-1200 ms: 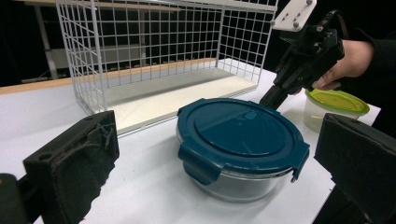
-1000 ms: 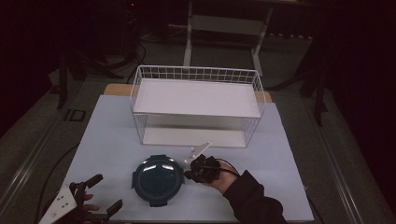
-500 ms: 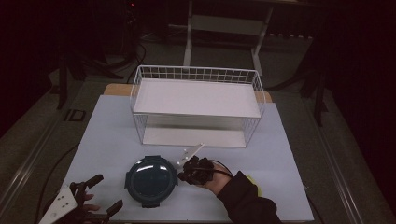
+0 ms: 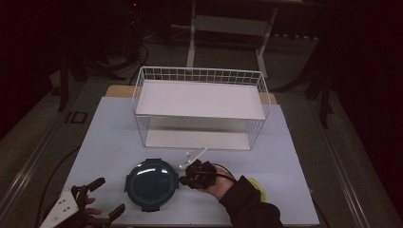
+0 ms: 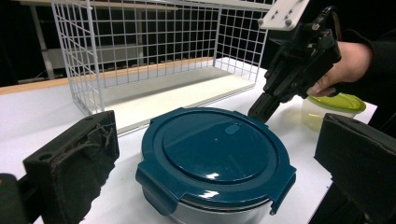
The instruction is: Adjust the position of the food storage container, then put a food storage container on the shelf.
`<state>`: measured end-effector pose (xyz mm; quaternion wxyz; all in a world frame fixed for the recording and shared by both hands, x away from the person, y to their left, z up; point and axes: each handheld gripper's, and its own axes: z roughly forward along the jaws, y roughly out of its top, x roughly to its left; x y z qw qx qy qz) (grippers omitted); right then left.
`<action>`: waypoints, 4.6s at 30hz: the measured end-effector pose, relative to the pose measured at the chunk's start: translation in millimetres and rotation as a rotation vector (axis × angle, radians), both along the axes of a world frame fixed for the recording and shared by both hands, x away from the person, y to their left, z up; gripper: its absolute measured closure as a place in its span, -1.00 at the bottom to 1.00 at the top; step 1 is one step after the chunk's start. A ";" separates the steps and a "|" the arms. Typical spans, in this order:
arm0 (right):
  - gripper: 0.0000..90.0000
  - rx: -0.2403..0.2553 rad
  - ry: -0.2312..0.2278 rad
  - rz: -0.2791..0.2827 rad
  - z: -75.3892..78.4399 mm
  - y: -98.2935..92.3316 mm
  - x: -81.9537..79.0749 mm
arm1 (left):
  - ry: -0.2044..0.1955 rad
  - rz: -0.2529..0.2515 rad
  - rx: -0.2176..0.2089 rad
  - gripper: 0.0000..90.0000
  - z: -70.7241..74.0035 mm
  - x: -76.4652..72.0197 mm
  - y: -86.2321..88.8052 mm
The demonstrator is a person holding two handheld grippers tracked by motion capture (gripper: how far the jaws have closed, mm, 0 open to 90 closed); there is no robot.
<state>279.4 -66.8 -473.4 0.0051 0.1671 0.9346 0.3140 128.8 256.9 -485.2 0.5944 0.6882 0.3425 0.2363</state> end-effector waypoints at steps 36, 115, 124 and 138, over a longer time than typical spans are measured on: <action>-0.68 0.292 -0.192 -0.248 34.0 -27.9 -48.2 | 0.109 -0.089 0.115 -1.00 21.4 11.6 -12.9; -0.14 0.400 0.288 -0.452 -22.7 -31.7 -28.6 | 0.864 -0.274 -0.242 0.18 -38.6 102.5 21.2; -0.09 0.412 0.396 -0.431 -30.0 -29.2 -25.3 | 0.802 -0.334 -0.186 0.20 -33.8 97.0 19.1; 0.23 0.452 0.541 -0.397 -38.1 -28.8 -23.7 | 0.790 -0.340 -0.214 0.24 -34.9 89.9 17.8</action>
